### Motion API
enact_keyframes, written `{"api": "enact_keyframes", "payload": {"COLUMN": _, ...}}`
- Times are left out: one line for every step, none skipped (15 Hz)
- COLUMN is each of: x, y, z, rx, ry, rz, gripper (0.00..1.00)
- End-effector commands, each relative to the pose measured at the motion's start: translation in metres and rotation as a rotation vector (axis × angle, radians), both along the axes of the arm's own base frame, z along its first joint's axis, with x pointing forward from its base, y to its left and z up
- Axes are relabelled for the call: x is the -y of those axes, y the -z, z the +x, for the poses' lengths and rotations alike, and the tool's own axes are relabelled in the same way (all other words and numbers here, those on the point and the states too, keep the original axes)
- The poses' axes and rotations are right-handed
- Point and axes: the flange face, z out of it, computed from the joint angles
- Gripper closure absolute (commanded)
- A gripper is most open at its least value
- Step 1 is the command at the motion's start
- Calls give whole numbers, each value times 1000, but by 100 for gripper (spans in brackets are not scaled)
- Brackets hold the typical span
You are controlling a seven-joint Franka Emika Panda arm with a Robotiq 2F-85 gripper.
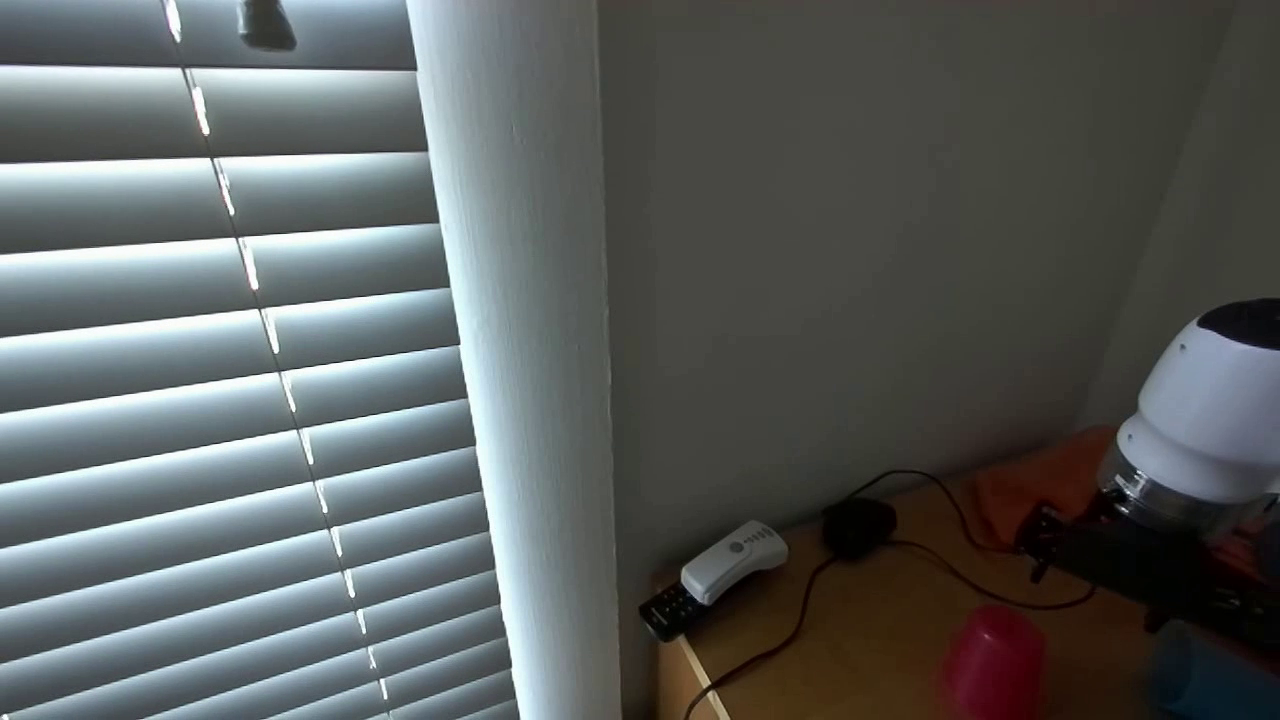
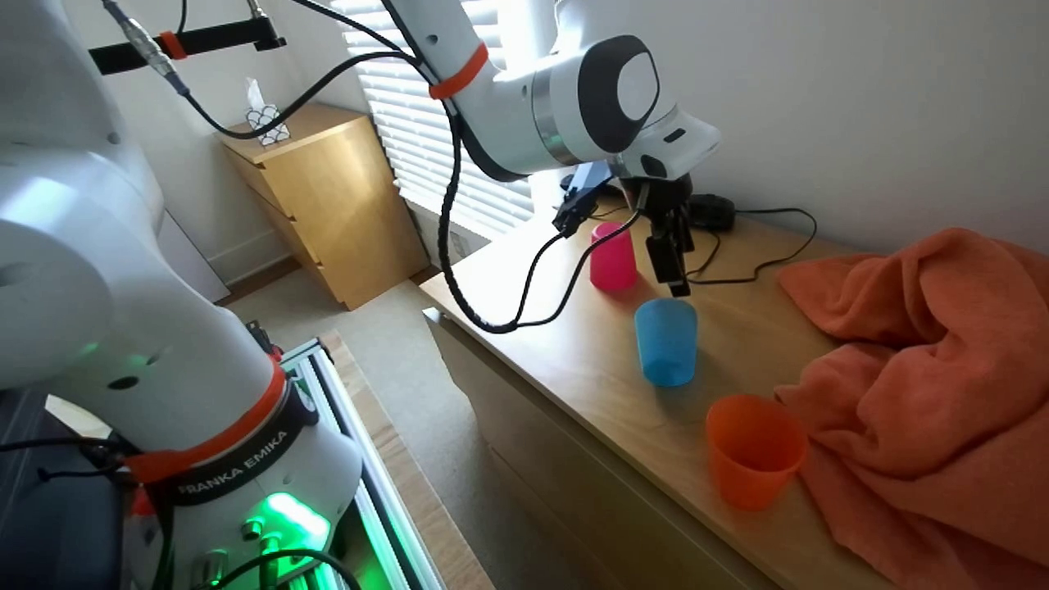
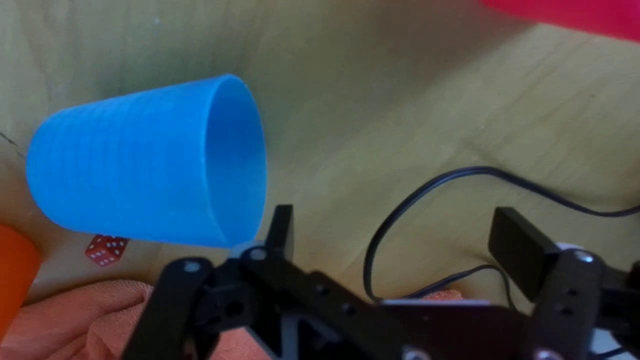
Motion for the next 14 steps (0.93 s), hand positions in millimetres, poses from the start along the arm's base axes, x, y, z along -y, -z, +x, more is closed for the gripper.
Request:
{"api": "enact_keyframes", "payload": {"x": 6, "y": -10, "z": -4, "rx": 14, "ry": 191, "rz": 48, "gripper": 0}}
{"api": "enact_keyframes", "payload": {"x": 8, "y": -14, "z": -6, "rx": 29, "ry": 236, "rz": 71, "gripper": 0}}
{"api": "enact_keyframes", "payload": {"x": 9, "y": -17, "z": -9, "rx": 37, "ry": 283, "rz": 91, "gripper": 0}}
{"api": "enact_keyframes", "payload": {"x": 13, "y": -21, "z": -10, "rx": 59, "ry": 330, "rz": 107, "gripper": 0}}
{"api": "enact_keyframes", "payload": {"x": 16, "y": -26, "z": -12, "rx": 79, "ry": 376, "rz": 123, "gripper": 0}}
{"api": "enact_keyframes", "payload": {"x": 19, "y": -31, "z": -13, "rx": 97, "ry": 422, "rz": 138, "gripper": 0}}
{"api": "enact_keyframes", "payload": {"x": 20, "y": -37, "z": -16, "rx": 109, "ry": 469, "rz": 152, "gripper": 0}}
{"api": "enact_keyframes", "payload": {"x": 22, "y": -44, "z": -19, "rx": 132, "ry": 455, "rz": 134, "gripper": 0}}
{"api": "enact_keyframes", "payload": {"x": 21, "y": -31, "z": -3, "rx": 108, "ry": 405, "rz": 126, "gripper": 0}}
{"api": "enact_keyframes", "payload": {"x": 23, "y": -36, "z": -5, "rx": 121, "ry": 422, "rz": 129, "gripper": 0}}
{"api": "enact_keyframes", "payload": {"x": 24, "y": -40, "z": -7, "rx": 128, "ry": 431, "rz": 131, "gripper": 0}}
{"api": "enact_keyframes", "payload": {"x": 25, "y": -42, "z": -9, "rx": 132, "ry": 437, "rz": 133, "gripper": 0}}
{"api": "enact_keyframes", "payload": {"x": 27, "y": -39, "z": -10, "rx": 99, "ry": 506, "rz": 127, "gripper": 0}}
{"api": "enact_keyframes", "payload": {"x": 32, "y": -36, "z": -13, "rx": 74, "ry": 576, "rz": 140, "gripper": 0}}
